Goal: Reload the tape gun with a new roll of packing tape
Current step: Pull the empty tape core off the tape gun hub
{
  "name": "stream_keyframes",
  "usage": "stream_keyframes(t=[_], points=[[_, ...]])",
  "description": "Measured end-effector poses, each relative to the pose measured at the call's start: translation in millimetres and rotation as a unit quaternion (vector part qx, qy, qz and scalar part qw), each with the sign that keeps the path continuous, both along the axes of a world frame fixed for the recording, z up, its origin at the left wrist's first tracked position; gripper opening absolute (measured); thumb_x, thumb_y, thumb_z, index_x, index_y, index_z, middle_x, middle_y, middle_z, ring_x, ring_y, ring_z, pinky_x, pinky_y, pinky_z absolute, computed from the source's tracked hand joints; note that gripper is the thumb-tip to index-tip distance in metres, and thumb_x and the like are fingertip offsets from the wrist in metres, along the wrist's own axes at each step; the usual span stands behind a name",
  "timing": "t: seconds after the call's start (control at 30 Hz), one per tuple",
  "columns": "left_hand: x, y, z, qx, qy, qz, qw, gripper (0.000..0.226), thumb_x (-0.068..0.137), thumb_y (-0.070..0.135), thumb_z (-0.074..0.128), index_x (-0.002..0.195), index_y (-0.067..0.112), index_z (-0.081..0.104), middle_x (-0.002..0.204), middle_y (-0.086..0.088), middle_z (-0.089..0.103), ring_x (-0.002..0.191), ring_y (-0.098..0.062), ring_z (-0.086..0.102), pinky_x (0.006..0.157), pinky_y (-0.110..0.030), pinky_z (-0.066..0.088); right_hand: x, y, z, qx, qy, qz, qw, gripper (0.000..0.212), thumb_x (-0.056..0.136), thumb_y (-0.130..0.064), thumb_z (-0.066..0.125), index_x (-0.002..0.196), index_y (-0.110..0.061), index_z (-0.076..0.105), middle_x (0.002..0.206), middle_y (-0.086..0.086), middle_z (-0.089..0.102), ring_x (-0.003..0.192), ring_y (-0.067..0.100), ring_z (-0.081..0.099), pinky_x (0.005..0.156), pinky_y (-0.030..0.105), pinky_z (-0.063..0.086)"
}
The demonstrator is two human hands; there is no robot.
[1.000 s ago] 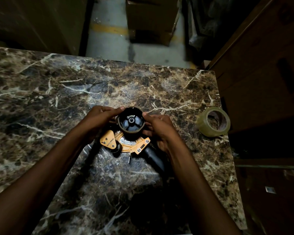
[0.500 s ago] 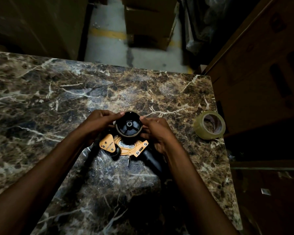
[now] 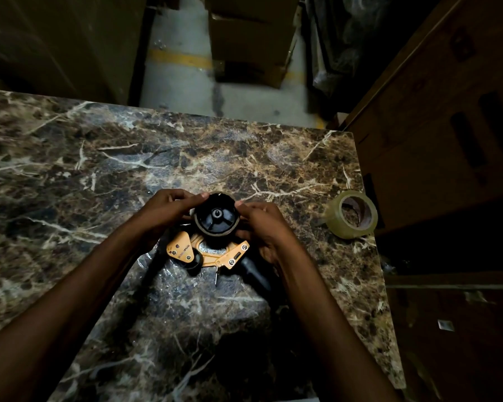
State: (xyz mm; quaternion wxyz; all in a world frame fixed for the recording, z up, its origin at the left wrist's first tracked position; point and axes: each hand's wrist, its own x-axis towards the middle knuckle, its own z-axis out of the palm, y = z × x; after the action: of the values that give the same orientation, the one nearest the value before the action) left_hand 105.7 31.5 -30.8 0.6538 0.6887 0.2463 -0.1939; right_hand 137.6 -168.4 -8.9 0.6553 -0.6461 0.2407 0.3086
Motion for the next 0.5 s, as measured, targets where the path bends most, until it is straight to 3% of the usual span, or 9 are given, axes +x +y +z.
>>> stream_keyframes(t=[0.1,0.2,0.27,0.33,0.4,0.5], points=[[-3,-3,-1,0.02,-0.004,0.017,1.0,0.06,0.095,0.044,0.075,0.118,-0.011,0.074,0.108,-0.018,0.083,0.08,-0.014,0.081,0.064,-0.019,0.06,-1,1,-6,-0.002,-0.002,0.0,1.0,0.021,0.099,-0.015,0.069,0.081,-0.008,0.06,0.087,0.02,0.074,0.074,0.025,0.073,0.064,0.034,0.064],[-5,-5,2,0.051,-0.011,0.032,0.998,0.082,0.075,0.073,0.081,0.104,-0.004,0.082,0.105,-0.026,0.081,0.095,-0.032,0.081,0.089,-0.045,0.065,-4,7,-11,-0.036,-0.024,0.007,0.999,0.023,0.096,-0.027,0.073,0.086,-0.008,0.063,0.106,0.034,0.074,0.092,0.035,0.076,0.082,0.047,0.064],[-7,-5,1,0.065,-0.013,0.037,0.997,0.094,0.058,0.083,0.079,0.097,-0.003,0.083,0.105,-0.032,0.079,0.097,-0.035,0.08,0.095,-0.05,0.061,-4,10,-12,-0.051,-0.038,0.014,0.998,0.024,0.094,-0.031,0.073,0.093,-0.008,0.069,0.105,0.035,0.073,0.089,0.033,0.073,0.085,0.053,0.063],[-7,-6,-1,0.058,-0.02,0.048,0.997,0.083,0.066,0.078,0.084,0.093,-0.001,0.084,0.101,-0.032,0.079,0.092,-0.031,0.077,0.087,-0.041,0.059,-4,12,-13,-0.056,-0.045,0.013,0.997,0.03,0.087,-0.036,0.074,0.092,-0.006,0.072,0.107,0.036,0.073,0.086,0.032,0.072,0.085,0.059,0.062],[-7,-9,1,0.049,-0.021,0.058,0.997,0.061,0.084,0.058,0.083,0.096,-0.002,0.083,0.098,-0.028,0.08,0.086,-0.029,0.073,0.075,-0.031,0.058,-4,12,-14,-0.064,-0.04,0.011,0.997,0.034,0.08,-0.04,0.073,0.089,-0.007,0.072,0.107,0.036,0.073,0.089,0.037,0.075,0.084,0.062,0.061],[-6,-8,0,0.053,-0.027,0.06,0.996,0.064,0.083,0.055,0.083,0.096,-0.007,0.078,0.102,-0.03,0.079,0.086,-0.028,0.073,0.078,-0.035,0.056,-1,7,-13,-0.047,-0.021,0.01,0.999,0.026,0.095,-0.026,0.071,0.096,0.0,0.072,0.1,0.028,0.077,0.091,0.04,0.076,0.069,0.046,0.064]])
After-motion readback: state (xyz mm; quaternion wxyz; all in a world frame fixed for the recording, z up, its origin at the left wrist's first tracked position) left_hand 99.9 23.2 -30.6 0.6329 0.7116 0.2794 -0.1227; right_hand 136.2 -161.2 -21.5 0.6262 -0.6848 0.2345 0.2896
